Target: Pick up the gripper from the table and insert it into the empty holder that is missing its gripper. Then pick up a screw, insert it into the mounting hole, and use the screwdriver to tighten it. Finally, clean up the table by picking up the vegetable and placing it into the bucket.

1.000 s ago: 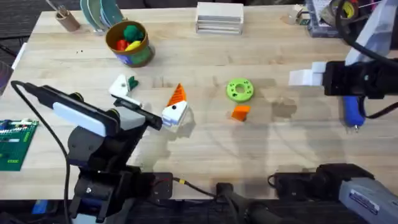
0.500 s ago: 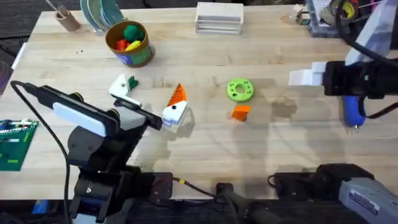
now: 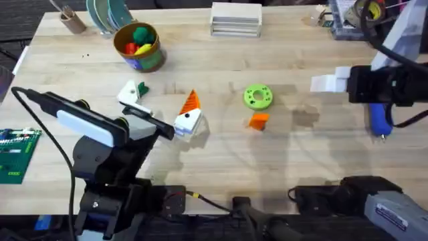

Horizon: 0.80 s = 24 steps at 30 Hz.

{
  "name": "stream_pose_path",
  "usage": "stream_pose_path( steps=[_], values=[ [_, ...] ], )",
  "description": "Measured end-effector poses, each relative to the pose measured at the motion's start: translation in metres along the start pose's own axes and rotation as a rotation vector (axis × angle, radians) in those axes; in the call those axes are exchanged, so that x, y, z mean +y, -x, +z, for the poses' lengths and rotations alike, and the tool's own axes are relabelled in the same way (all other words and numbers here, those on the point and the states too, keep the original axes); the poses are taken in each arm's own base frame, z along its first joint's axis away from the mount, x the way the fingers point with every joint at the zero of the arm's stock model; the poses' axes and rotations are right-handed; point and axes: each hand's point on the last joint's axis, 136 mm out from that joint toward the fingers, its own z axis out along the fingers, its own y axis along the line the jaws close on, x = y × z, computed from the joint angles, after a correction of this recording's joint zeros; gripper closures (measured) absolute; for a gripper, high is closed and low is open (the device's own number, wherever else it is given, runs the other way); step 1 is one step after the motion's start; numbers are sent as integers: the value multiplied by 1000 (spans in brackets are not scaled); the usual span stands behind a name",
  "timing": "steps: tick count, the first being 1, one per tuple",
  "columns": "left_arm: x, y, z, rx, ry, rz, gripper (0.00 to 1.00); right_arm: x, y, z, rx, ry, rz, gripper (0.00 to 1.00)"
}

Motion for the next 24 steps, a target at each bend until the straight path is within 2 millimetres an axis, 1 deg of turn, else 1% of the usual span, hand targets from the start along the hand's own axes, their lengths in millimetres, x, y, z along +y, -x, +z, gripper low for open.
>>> stream_pose_path(
  steps=[6, 11, 17, 24],
  values=[
    [-1, 0, 0, 0, -4, 0, 8, 0, 0, 0, 0, 0, 0, 10],
    [-9, 1, 0, -5, -50, -28, 9, 0, 0, 0, 0, 0, 0, 10],
    [-31, 4, -3, -8, -181, -159, 8, 0, 0, 0, 0, 0, 0, 10],
    [-62, 6, -12, 4, -374, -212, 9, 0, 0, 0, 0, 0, 0, 10]
  ],
)
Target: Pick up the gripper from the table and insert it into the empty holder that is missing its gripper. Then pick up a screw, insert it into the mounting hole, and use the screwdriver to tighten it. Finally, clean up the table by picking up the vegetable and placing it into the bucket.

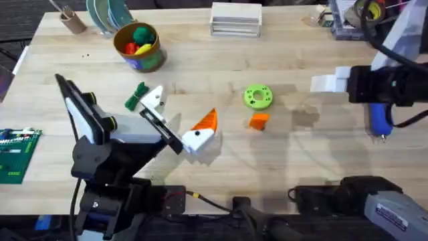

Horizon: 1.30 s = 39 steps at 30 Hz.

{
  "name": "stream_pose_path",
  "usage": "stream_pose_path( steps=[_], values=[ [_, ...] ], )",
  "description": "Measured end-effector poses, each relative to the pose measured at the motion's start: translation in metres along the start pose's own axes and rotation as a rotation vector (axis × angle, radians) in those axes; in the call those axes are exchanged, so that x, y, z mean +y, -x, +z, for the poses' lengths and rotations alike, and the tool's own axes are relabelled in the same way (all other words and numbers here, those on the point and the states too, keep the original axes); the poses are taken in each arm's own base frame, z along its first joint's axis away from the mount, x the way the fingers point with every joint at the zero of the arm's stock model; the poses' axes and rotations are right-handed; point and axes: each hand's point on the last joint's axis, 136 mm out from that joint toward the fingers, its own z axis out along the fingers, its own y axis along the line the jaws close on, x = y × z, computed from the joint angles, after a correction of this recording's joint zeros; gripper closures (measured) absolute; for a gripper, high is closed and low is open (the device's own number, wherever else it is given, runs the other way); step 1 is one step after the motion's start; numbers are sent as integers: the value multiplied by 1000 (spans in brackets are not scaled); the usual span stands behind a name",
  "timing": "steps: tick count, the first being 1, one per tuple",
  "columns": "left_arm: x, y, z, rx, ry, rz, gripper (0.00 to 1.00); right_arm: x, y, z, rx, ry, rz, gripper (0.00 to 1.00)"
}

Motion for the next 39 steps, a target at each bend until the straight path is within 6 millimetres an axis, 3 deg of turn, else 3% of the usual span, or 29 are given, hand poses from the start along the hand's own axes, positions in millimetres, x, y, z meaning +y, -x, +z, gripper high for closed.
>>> stream_pose_path(
  steps=[6, 10, 18, 25, 33, 39],
  values=[
    [-23, -4, -2, 23, -135, -18, 8, 0, 0, 0, -1, 1, -1, 10],
    [-34, -7, -4, 36, -199, -24, 8, 9, -5, 0, 20, 41, -106, 10],
    [-51, -11, -8, 57, -301, -21, 9, 63, -26, -3, 61, 184, -422, 10],
    [-65, -15, -14, 73, -392, -15, 8, 106, -42, -7, 81, 290, -567, 11],
    [-73, -16, -17, 82, -440, -20, 7, 140, -72, 19, 228, 344, -696, 10],
    [-74, -17, -18, 84, -450, -20, 7, 146, -87, 38, 313, 320, -750, 23]
  ],
)
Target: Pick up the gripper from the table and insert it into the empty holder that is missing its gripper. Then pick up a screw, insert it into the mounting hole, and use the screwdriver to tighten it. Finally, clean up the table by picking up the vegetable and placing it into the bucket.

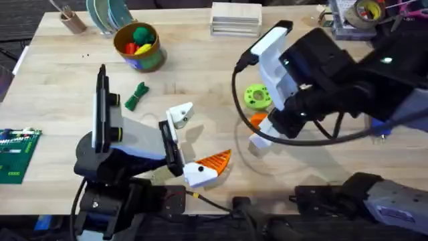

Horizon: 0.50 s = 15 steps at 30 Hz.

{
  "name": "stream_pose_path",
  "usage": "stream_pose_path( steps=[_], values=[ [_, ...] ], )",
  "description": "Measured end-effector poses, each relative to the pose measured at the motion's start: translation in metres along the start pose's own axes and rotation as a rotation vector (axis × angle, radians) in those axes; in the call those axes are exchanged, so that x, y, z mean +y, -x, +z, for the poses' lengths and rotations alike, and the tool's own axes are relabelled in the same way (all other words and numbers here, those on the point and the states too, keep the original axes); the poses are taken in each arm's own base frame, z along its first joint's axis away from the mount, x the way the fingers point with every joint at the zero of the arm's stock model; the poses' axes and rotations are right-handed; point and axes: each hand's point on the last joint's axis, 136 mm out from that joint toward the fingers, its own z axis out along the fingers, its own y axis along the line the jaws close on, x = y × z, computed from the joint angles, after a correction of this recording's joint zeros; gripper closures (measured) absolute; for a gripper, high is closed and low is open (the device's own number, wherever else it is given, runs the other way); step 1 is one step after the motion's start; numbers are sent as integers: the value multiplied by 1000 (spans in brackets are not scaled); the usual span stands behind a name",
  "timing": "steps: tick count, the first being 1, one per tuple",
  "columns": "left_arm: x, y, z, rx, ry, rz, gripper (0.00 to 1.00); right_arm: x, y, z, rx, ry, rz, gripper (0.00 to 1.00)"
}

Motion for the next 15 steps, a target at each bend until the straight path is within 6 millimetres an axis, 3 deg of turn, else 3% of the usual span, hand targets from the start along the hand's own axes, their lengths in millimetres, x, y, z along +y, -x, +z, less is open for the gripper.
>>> stream_pose_path(
  steps=[4, 9, 15],
  values=[
    [0, 0, 0, 0, 0, 0, 7, -6, 5, 8, 5, -23, -2, 112],
    [0, 0, 0, 0, 0, 0, 7, -9, 12, 12, -15, -36, -4, 154],
    [0, 0, 0, 0, -1, 0, 8, -11, 15, 17, -12, -43, -4, 441]
  ],
)
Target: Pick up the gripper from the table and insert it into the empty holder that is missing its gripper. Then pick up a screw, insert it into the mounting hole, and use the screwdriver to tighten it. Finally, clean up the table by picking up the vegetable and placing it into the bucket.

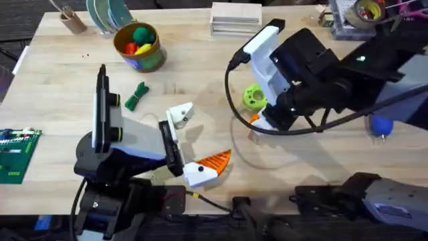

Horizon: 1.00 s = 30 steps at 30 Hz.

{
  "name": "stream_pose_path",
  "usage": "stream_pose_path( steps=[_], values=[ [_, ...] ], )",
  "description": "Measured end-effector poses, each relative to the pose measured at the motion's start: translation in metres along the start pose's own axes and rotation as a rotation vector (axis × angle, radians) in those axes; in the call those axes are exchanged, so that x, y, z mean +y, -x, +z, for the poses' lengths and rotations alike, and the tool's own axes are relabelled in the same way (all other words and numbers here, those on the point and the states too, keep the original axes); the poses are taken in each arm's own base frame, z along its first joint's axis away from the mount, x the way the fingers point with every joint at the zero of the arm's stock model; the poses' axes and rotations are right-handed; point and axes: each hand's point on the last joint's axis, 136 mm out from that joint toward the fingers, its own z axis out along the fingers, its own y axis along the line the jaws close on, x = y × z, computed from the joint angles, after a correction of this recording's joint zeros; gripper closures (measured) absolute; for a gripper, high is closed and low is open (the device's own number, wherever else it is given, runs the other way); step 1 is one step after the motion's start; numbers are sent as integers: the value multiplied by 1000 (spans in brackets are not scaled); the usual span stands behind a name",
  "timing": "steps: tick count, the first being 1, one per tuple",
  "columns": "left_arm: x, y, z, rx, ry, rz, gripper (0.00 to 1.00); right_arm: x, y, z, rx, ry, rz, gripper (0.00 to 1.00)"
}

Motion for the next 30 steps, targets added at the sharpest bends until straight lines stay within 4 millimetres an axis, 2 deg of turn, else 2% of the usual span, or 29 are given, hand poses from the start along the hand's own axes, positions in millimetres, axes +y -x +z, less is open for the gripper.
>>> stream_pose_path(
  steps=[5, 12, 14, 16, 22, 30],
  values=[
    [0, 0, 0, 0, -2, 0, 8, 0, -1, 1, 8, -1, 0, 575],
    [0, 0, 0, 0, -3, 0, 7, 0, -2, 1, 8, -1, 1, 913],
    [0, 0, 0, 0, -3, 0, 8, 0, -2, 1, 8, -1, 1, 958],
    [0, 0, 0, 0, -3, 0, 8, 0, -1, 1, 8, -1, 1, 987],
    [0, 0, 0, 0, -3, 0, 8, 0, 0, -7, 15, 0, 1, 983],
    [0, 0, 0, 0, -3, 0, 8, 0, 23, -47, -96, -19, -8, 985]
  ],
)
